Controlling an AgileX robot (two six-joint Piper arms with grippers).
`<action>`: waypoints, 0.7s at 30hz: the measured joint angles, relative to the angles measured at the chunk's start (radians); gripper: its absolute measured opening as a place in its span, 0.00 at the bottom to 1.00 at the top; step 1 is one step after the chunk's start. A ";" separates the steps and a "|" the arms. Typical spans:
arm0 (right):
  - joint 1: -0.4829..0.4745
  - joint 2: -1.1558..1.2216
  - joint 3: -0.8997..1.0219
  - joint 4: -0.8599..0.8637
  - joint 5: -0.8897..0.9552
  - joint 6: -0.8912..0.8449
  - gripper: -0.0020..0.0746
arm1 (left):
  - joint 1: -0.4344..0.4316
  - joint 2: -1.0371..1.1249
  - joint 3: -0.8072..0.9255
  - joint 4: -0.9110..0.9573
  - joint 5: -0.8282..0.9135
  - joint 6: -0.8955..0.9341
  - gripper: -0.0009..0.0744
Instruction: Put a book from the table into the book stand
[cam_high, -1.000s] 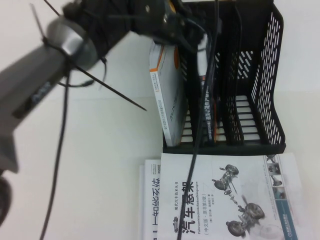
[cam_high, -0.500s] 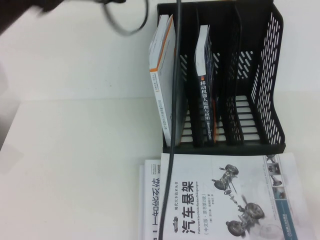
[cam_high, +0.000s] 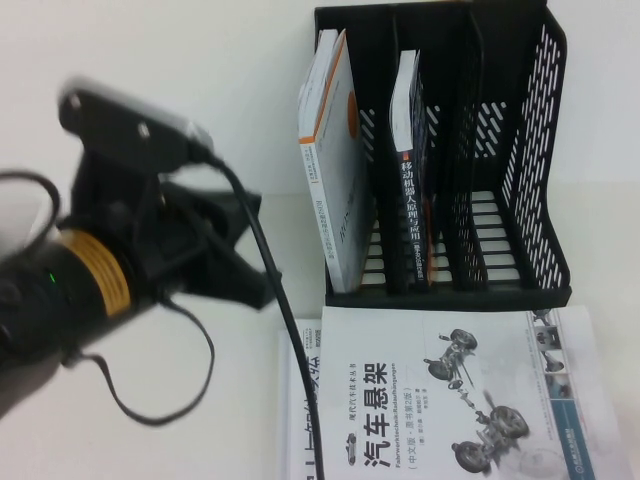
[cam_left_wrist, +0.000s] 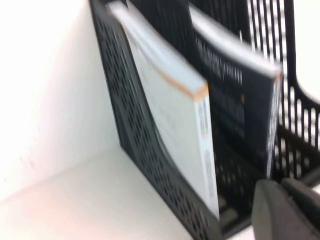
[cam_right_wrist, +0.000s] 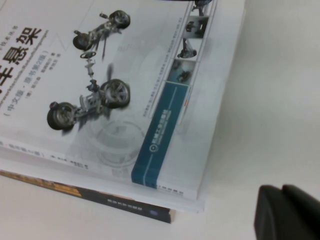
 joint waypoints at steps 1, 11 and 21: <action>0.000 0.000 0.000 0.000 0.000 0.000 0.02 | 0.000 0.000 0.015 0.001 -0.006 -0.004 0.01; 0.000 0.000 0.000 0.000 0.000 -0.001 0.02 | 0.000 0.013 0.034 0.008 -0.101 -0.014 0.01; 0.000 0.000 0.000 0.000 0.000 -0.002 0.02 | 0.039 0.017 0.046 0.009 0.023 -0.016 0.01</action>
